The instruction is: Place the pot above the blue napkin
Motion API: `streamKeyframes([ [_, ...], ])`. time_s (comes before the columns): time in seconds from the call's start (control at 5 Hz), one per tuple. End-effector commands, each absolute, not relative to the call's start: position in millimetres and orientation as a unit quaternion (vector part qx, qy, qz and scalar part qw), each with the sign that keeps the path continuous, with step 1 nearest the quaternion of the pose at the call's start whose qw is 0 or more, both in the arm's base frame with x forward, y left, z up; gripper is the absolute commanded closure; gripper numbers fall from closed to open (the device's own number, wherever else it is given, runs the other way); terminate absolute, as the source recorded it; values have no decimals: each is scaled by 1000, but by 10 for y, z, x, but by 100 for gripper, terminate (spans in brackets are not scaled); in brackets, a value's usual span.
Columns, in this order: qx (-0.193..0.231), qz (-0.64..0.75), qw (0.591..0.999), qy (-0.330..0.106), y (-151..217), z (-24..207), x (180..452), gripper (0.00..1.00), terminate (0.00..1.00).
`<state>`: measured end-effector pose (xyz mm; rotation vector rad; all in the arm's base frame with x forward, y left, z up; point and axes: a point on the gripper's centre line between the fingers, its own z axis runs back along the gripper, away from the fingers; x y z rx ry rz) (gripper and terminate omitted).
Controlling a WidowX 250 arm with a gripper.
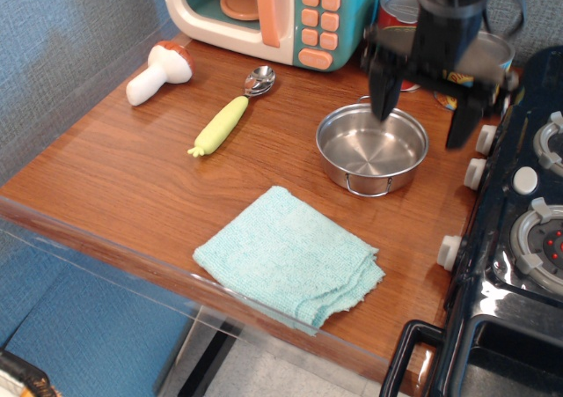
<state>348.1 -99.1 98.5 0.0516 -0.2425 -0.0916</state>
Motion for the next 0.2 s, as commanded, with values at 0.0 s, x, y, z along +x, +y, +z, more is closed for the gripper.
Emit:
streamKeyframes([
  [0.0,18,-41,987,-157,-995,1226,3338,0,100],
])
